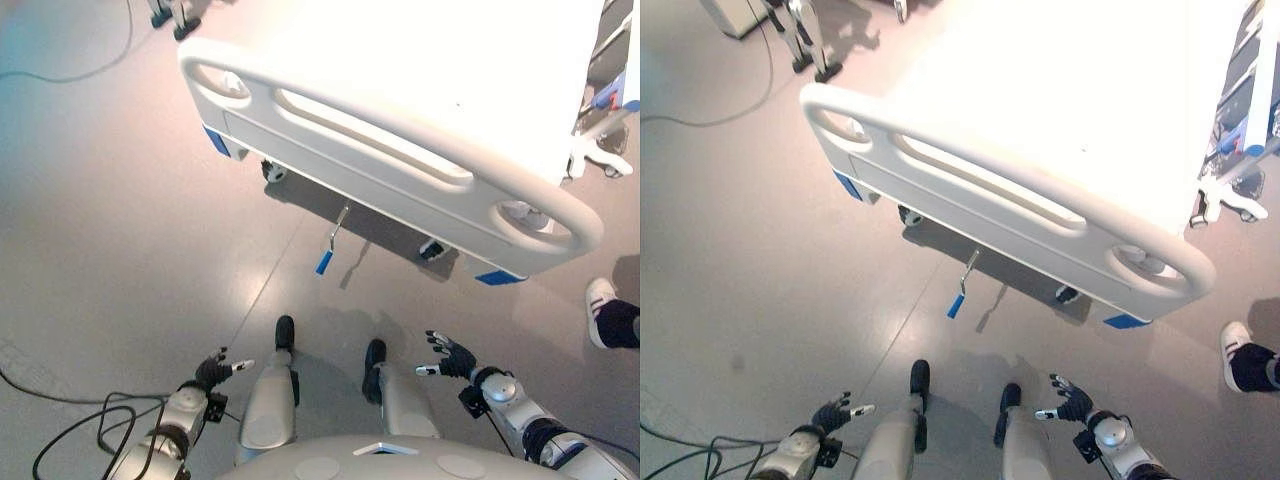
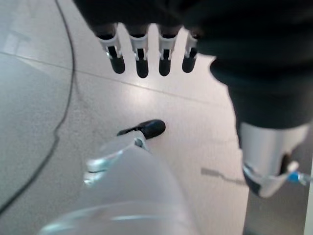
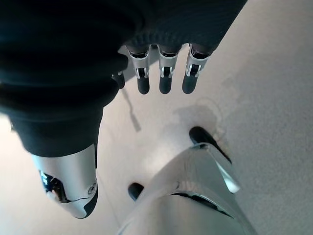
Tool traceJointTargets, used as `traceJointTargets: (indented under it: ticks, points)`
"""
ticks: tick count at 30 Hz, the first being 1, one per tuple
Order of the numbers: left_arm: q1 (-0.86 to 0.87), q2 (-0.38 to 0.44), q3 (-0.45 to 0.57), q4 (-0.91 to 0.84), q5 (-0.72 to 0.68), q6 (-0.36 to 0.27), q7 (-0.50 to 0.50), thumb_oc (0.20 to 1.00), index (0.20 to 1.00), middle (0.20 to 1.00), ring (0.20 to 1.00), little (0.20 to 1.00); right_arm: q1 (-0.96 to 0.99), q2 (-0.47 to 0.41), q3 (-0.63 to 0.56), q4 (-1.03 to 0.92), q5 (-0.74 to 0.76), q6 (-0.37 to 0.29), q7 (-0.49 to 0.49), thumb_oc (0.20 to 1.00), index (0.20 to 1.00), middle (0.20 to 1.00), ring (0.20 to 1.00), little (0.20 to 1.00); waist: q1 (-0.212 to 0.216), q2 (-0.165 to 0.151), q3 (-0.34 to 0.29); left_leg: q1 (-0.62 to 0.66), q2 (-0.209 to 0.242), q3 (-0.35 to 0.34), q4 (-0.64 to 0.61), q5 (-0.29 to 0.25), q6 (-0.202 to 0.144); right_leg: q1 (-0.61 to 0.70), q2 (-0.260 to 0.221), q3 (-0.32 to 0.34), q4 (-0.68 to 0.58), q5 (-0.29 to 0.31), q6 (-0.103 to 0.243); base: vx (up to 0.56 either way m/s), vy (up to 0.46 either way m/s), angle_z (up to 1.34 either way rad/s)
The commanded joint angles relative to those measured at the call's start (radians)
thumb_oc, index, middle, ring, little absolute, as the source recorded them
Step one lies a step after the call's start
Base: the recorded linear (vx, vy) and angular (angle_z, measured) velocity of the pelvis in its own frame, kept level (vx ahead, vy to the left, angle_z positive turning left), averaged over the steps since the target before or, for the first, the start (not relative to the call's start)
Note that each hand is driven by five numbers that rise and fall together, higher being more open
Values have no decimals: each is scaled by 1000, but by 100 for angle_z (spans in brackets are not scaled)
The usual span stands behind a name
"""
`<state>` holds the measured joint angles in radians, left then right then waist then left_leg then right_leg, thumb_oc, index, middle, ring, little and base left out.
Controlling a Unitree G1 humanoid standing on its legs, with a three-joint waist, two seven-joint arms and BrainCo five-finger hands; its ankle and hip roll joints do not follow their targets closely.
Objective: Raise the hospital bed
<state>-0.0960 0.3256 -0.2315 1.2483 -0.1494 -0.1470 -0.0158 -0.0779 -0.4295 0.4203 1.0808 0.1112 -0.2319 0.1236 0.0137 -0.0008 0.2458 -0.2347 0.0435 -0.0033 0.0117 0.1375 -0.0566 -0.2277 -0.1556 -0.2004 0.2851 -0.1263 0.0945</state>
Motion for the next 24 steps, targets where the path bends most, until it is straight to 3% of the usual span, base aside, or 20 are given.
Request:
traceJointTargets:
  ticks: [1,3,10,17,24]
  points:
    - [-7,10,49,21,19,-3,-34,1000,1000,1000,1000,1000,-21,-26,-34,4,27,20,20,1000,1000,1000,1000,1000,-1,-26,-3,93,-46,51,90,-135,6,60,38,18,-152,153,36,85,50,6]
    - [27,6,59,45,44,5,-51,1000,1000,1000,1000,1000,-14,2,-66,89,15,44,35,1000,1000,1000,1000,1000,2,-23,-59,169,-44,60,60,-144,8,132,45,20,-175,148,40,89,50,6]
    - [94,-9,82,85,79,14,-81,1000,1000,1000,1000,1000,22,64,-119,184,32,84,65,1000,1000,1000,1000,1000,5,-23,-170,316,-40,92,-21,-158,19,254,62,41,-247,147,45,96,31,-7]
    - [96,-24,62,85,107,12,-84,1000,1000,1000,1000,1000,27,90,-146,219,69,95,76,1000,1000,1000,1000,1000,2,-19,-213,364,-36,119,-58,-157,21,288,65,59,-275,151,48,40,12,-19]
    - [87,-23,52,76,121,9,-84,1000,1000,1000,1000,1000,32,96,-152,217,72,95,79,1000,1000,1000,1000,1000,0,-24,-216,385,-36,127,-49,-171,25,301,63,57,-250,139,51,49,5,-5]
